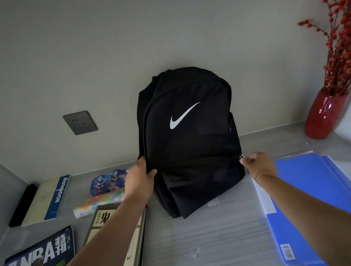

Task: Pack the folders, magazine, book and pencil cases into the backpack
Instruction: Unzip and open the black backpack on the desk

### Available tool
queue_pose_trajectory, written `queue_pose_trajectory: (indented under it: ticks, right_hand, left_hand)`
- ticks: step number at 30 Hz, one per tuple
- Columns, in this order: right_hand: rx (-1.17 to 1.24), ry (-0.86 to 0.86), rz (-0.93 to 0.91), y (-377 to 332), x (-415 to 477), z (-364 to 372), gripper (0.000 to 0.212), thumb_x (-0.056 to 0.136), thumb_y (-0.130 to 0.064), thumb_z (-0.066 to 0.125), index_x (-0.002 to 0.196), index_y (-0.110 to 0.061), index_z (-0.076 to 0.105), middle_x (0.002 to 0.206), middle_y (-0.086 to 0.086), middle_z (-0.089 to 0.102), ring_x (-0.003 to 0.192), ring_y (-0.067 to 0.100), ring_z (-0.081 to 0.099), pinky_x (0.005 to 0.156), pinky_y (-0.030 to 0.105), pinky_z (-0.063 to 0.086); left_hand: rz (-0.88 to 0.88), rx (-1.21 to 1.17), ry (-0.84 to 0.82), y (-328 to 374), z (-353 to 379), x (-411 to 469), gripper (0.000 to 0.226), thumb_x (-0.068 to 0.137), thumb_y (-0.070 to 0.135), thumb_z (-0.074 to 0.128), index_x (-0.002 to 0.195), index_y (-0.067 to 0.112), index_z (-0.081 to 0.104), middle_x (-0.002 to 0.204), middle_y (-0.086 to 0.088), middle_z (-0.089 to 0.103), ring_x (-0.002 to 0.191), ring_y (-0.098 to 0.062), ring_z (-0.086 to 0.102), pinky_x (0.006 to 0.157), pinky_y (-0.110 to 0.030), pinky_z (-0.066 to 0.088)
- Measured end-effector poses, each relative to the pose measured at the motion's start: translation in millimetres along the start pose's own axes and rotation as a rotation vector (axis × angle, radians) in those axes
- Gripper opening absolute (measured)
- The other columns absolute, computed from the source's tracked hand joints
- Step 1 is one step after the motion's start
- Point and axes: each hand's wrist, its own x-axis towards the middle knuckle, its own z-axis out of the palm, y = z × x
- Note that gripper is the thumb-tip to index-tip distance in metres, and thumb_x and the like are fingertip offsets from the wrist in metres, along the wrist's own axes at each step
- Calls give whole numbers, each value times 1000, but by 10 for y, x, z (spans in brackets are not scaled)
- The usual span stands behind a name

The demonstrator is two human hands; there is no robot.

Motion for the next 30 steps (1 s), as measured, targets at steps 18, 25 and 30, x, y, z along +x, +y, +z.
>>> queue_pose_trajectory:
  ticks: [18,25,30]
  right_hand:
    - [374,-406,-70,-954,396,-452,20,92,-3,40,86,-11,58,68,6,50,59,15,44,62,26,38]
    - [836,-147,118,-1421,22,-765,36,91,-47,49,90,-10,51,80,7,50,66,20,55,53,30,50]
    - [899,-424,43,-1989,-335,-875,40,83,-31,69,113,-10,55,93,12,57,79,28,62,54,34,53]
  left_hand:
    - [71,-359,233,726,-520,309,13,89,31,60,93,22,51,83,7,61,76,-13,59,55,-22,41]
    - [20,-267,259,835,-582,223,13,85,30,60,82,23,49,67,4,60,60,-15,59,48,-27,43]
    - [269,-103,123,1077,-547,-15,30,80,32,60,66,27,33,55,5,45,51,-13,46,44,-23,31]
